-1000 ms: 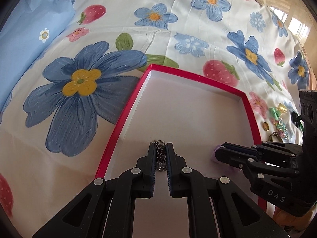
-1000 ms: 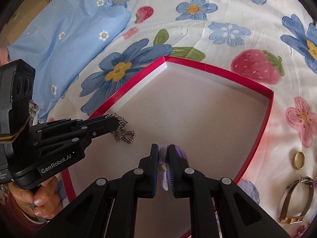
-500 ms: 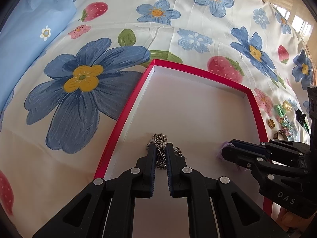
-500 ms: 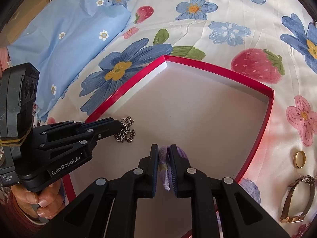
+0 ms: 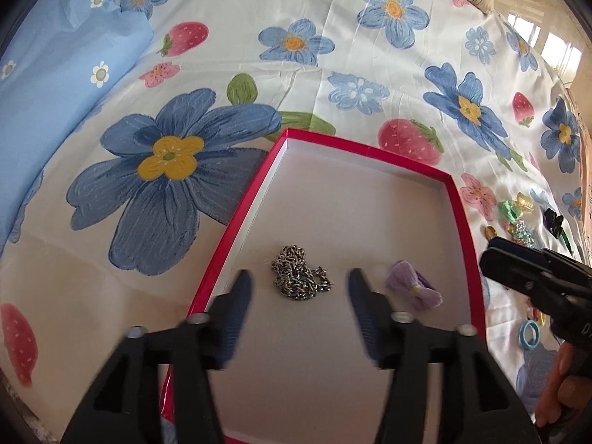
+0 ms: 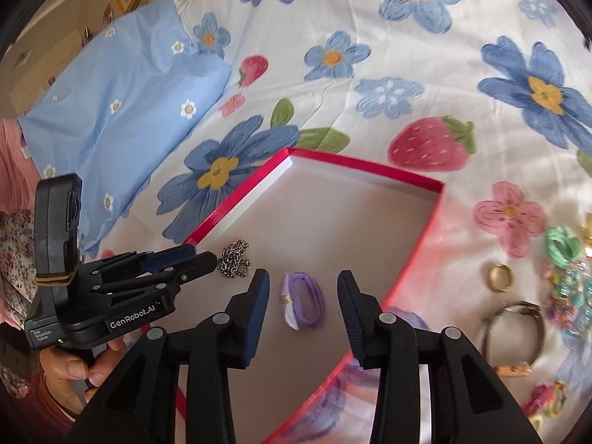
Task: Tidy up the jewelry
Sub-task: 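Carry both items into the red box and open both tools to release, then grasp the gold watch with the left tool while the right tool grasps the beaded bracelet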
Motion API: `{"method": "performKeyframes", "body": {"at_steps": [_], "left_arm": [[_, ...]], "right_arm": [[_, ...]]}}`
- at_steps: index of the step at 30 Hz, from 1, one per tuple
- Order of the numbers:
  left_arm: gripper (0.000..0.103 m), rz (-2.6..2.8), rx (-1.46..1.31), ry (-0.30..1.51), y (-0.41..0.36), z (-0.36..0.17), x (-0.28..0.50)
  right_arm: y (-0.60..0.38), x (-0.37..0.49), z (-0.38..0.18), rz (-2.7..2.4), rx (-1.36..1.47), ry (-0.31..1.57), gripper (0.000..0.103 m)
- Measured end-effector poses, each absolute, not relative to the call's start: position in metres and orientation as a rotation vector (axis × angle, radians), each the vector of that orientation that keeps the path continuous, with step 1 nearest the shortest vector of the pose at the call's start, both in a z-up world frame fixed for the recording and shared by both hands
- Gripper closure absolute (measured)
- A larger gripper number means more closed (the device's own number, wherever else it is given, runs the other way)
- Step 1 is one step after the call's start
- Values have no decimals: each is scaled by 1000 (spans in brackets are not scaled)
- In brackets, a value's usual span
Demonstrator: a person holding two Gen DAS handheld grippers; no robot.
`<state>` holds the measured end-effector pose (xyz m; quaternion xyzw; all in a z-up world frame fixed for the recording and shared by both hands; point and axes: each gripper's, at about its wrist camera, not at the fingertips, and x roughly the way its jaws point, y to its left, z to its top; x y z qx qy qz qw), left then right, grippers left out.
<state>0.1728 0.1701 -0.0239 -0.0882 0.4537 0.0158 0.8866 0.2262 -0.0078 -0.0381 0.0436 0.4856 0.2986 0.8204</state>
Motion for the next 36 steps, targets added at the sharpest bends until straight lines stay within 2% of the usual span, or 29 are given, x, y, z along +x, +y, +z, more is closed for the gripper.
{"method": "performKeyframes", "body": {"at_steps": [1, 5, 20, 36], "left_arm": [[34, 31, -182, 933, 168, -20, 169], [34, 13, -180, 922, 158, -10, 158], [34, -112, -106, 907, 98, 18, 150], [34, -220, 2, 936, 31, 11, 186]], "right_arm": [[-16, 223, -34, 624, 101, 1021, 60], [-49, 214, -22, 571, 141, 997, 52], [-164, 189, -12, 360, 225, 965, 52], [-213, 199, -19, 278, 261, 956, 52]]}}
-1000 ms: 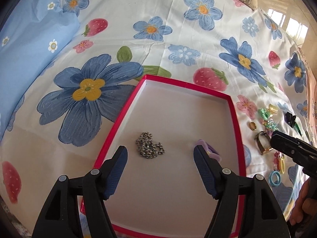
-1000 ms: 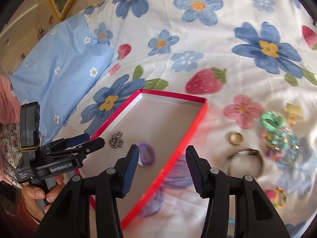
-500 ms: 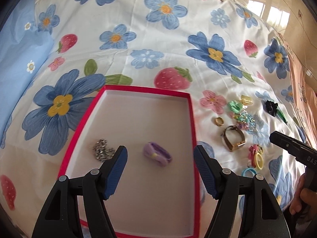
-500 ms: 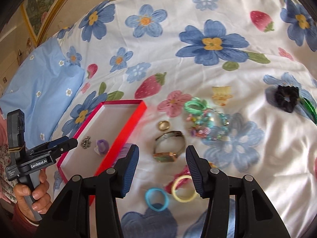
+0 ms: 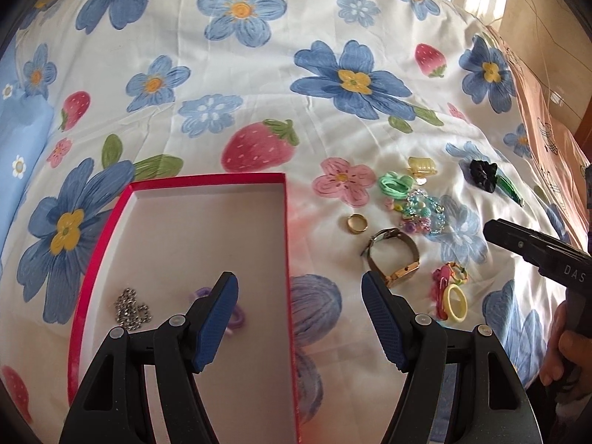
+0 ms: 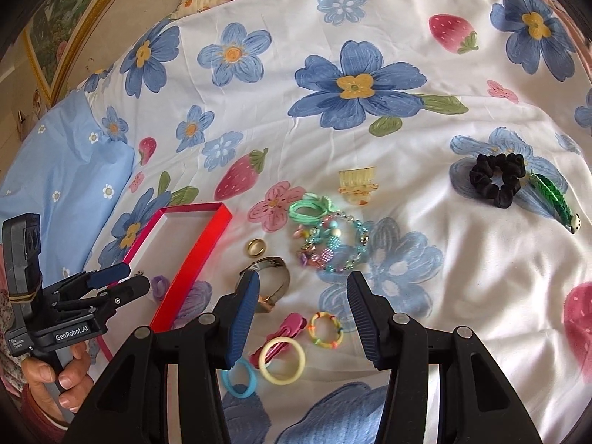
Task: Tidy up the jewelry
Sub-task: 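Grasp the gold watch with the left tool while the right tool grasps the beaded bracelet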
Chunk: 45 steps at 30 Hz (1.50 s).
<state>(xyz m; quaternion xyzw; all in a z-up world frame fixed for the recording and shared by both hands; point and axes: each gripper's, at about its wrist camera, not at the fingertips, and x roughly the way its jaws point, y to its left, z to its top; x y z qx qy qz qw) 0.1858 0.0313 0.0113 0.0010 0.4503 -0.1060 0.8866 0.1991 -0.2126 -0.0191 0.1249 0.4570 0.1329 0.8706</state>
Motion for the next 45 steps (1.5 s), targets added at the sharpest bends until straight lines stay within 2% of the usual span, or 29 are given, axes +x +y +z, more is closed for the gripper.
{"method": "performKeyframes", "body": {"at_steps": [13, 18, 22, 25, 27, 29, 31, 45], "left_arm": [[37, -291, 36, 1012, -15, -18, 234], [45, -303, 72, 1047, -36, -35, 256], [55, -309, 92, 1101, -49, -55, 269], [67, -331, 112, 1129, -59, -63, 275], [70, -331, 138, 1127, -66, -66, 277], [88, -349, 152, 1119, -71, -68, 277], [98, -354, 169, 1105, -75, -69, 275], [100, -369, 41, 997, -30, -21, 237]], "right_arm": [[-228, 238, -54, 221, 231, 1031, 54], [-225, 255, -72, 222, 206, 1073, 66], [-221, 263, -84, 215, 177, 1097, 68], [-218, 264, -87, 214, 157, 1090, 69], [-216, 264, -87, 201, 140, 1086, 80], [-216, 265, -88, 198, 135, 1083, 92], [-217, 266, -88, 197, 141, 1079, 95], [-214, 240, -31, 246, 194, 945, 96]]}}
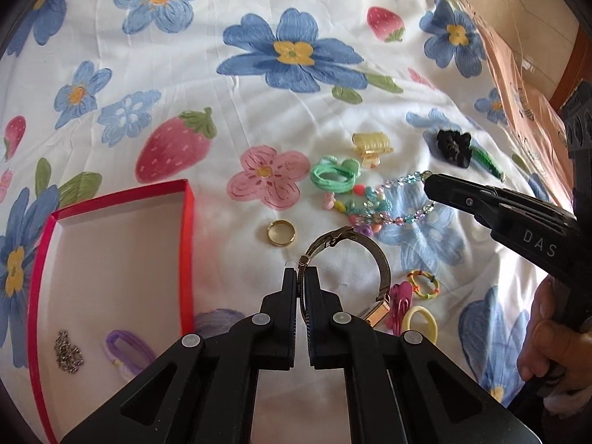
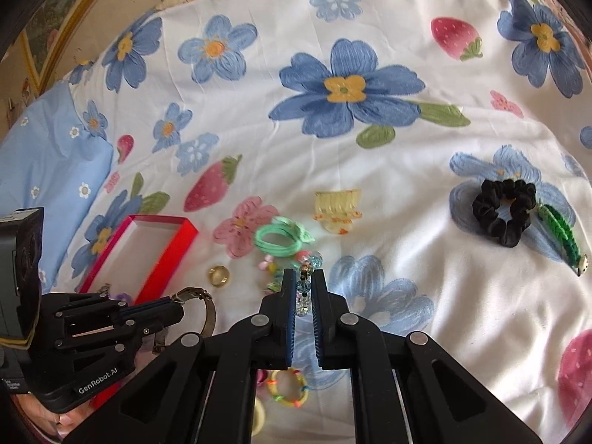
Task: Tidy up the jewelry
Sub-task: 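Carry the watch and bracelet into the red box and open both tools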
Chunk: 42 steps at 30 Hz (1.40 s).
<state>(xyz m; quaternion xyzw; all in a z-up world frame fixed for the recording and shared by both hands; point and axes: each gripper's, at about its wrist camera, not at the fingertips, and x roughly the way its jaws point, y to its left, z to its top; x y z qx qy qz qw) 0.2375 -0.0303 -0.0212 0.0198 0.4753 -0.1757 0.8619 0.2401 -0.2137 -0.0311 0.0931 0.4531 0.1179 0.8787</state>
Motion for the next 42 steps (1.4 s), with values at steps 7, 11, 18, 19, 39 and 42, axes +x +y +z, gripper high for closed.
{"method": "performKeyframes", "body": {"at_steps": [7, 11, 18, 19, 39, 42], "left_arm": [[100, -341, -17, 948, 2, 4, 211], [100, -315, -50, 928, 26, 16, 193], [100, -255, -108, 908, 68, 26, 168], [100, -249, -113, 908, 73, 25, 166], [100, -34, -200, 951, 164, 9, 136], [100, -16, -205, 961, 169, 3, 138]], "right_arm": [[-202, 229, 0, 281, 191, 884, 96], [-192, 224, 13, 309, 190, 865, 96], [-161, 215, 24, 376, 170, 855, 96], [-155, 213, 25, 388, 165, 854, 96], [-37, 197, 17, 639, 120, 901, 96], [-18, 193, 14, 678, 116, 911, 96]]}}
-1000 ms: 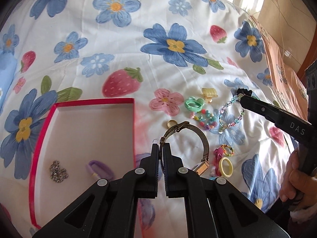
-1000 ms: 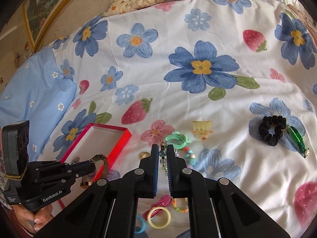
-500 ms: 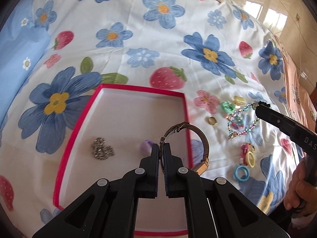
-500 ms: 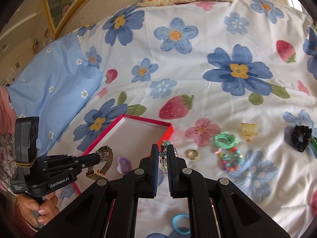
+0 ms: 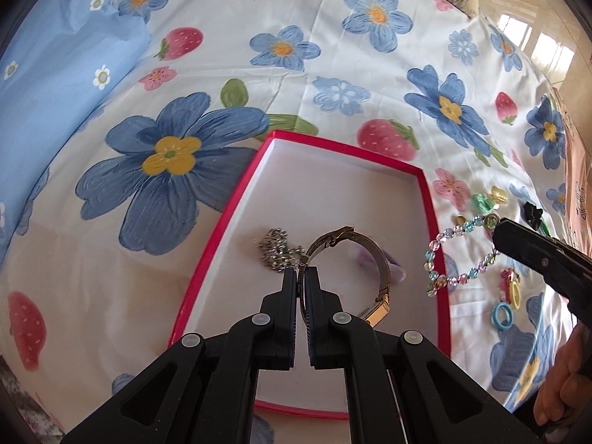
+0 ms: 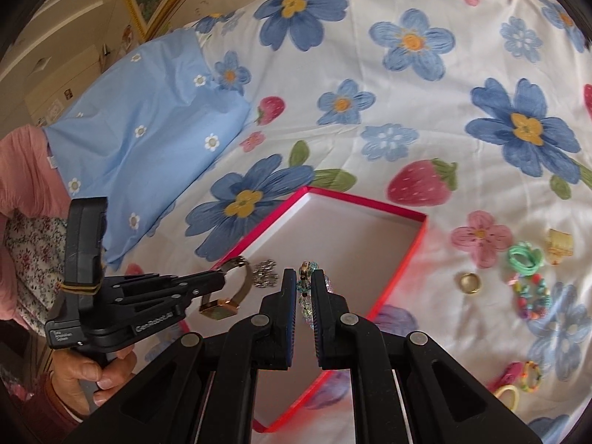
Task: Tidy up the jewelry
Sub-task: 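Carry the watch and bracelet into the red box and open both tools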
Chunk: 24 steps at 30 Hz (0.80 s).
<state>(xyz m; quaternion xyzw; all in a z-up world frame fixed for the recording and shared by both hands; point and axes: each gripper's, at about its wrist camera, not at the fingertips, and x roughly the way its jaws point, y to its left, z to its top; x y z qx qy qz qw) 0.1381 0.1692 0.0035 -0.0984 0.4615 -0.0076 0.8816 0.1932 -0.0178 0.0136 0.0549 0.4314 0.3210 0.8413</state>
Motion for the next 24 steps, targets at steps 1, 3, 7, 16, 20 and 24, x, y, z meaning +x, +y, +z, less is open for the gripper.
{"method": "performKeyframes", "body": {"at_steps": [1, 3, 7, 16, 20, 24], "left_arm": [[100, -11, -207, 966, 171, 1, 139], [100, -1, -211, 978, 174, -4, 142], [100, 12, -211, 999, 179, -15, 152], [99, 47, -189, 1057, 180, -46, 177], [99, 57, -184, 1072, 180, -55, 185], [99, 67, -161, 1075, 176, -58, 190]], "right_arm": [[-12, 192, 12, 691, 114, 916, 96], [-1, 189, 9, 710, 101, 922, 96], [15, 192, -3, 729, 89, 947, 96], [14, 212, -47, 683, 76, 1038, 96], [7, 218, -61, 656, 73, 1067, 96], [4, 223, -68, 642, 63, 1084, 96]]}}
